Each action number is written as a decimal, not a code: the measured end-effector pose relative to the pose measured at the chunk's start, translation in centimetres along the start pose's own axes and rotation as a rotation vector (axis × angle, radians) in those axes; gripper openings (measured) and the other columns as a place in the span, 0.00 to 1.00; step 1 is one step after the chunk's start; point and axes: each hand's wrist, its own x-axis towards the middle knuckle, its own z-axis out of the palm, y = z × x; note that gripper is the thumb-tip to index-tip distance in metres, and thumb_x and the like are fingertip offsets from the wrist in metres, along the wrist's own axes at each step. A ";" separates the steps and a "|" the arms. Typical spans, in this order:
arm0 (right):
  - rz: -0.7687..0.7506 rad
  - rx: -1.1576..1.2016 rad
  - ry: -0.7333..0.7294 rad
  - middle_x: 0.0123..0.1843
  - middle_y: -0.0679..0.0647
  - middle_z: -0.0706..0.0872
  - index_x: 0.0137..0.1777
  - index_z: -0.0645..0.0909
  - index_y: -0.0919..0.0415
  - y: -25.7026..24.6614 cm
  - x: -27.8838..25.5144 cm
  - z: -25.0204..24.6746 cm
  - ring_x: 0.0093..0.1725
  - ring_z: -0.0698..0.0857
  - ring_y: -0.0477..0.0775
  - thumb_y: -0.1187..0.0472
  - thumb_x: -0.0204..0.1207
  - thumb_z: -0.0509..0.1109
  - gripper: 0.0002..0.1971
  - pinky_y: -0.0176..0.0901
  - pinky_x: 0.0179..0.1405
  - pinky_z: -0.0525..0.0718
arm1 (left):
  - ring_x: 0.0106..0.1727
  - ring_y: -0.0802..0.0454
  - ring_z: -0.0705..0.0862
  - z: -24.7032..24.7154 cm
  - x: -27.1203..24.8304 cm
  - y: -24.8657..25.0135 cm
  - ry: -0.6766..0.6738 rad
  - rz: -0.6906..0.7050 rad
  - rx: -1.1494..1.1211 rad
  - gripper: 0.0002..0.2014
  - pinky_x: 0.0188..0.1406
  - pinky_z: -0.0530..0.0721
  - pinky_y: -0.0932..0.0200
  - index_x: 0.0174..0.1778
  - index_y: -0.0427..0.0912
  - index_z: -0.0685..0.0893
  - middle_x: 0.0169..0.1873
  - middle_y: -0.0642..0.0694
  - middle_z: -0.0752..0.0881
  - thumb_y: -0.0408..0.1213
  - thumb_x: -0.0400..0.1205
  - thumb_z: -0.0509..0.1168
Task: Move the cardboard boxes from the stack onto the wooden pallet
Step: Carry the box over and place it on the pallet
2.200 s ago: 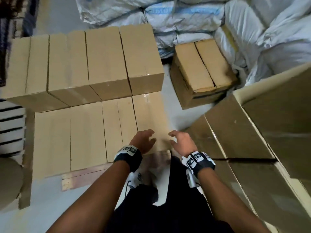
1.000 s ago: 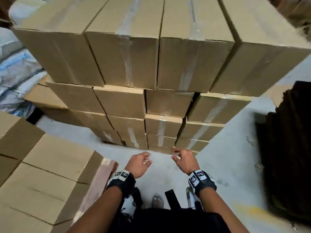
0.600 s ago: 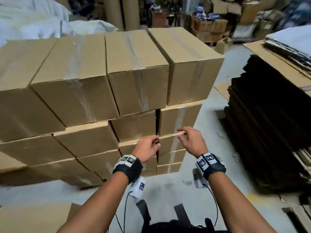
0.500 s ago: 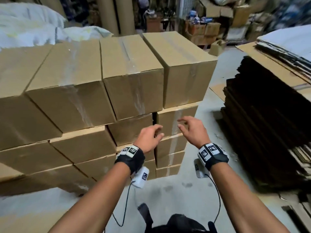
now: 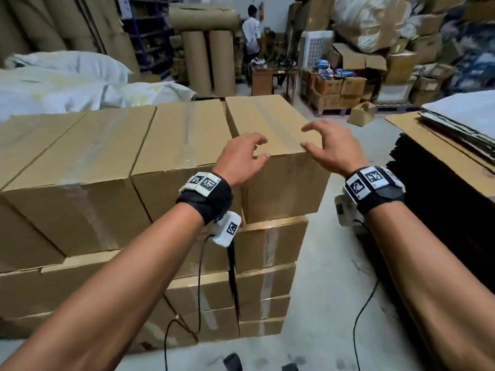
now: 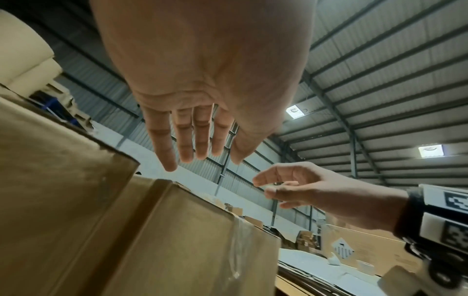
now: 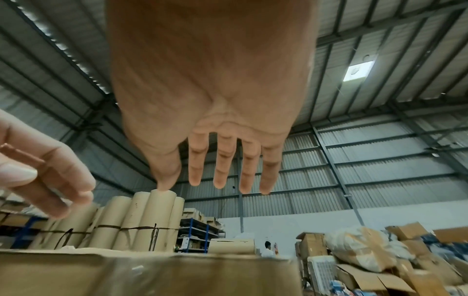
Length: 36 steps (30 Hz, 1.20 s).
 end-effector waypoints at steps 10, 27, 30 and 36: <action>-0.198 0.003 -0.468 0.86 0.59 0.69 0.85 0.70 0.50 11.1 13.5 2.8 0.82 0.72 0.63 0.39 0.88 0.65 0.30 0.59 0.84 0.70 | 0.75 0.40 0.79 2.1 12.5 -4.5 -0.169 -0.206 0.289 0.26 0.76 0.76 0.46 0.78 0.44 0.79 0.74 0.40 0.81 0.52 0.86 0.69; -0.128 0.263 -0.531 0.94 0.56 0.54 0.90 0.62 0.46 13.9 20.8 14.2 0.93 0.53 0.56 0.34 0.90 0.54 0.32 0.55 0.92 0.53 | 0.83 0.46 0.69 2.3 18.9 -8.2 -0.683 -0.252 0.365 0.40 0.85 0.67 0.45 0.89 0.49 0.62 0.86 0.47 0.66 0.68 0.86 0.61; -0.119 0.283 -0.519 0.94 0.55 0.54 0.90 0.63 0.45 14.7 20.6 14.4 0.93 0.52 0.55 0.36 0.91 0.55 0.30 0.60 0.92 0.52 | 0.82 0.45 0.72 1.8 20.5 -8.4 -0.731 -0.281 0.362 0.42 0.84 0.70 0.41 0.89 0.52 0.62 0.86 0.48 0.69 0.71 0.83 0.62; -0.099 0.323 -0.496 0.94 0.56 0.54 0.90 0.63 0.44 16.7 19.9 13.7 0.93 0.51 0.53 0.37 0.91 0.55 0.29 0.51 0.91 0.50 | 0.87 0.43 0.65 3.3 23.3 -8.2 -0.639 -0.333 0.417 0.42 0.87 0.63 0.47 0.91 0.43 0.58 0.88 0.44 0.62 0.66 0.87 0.60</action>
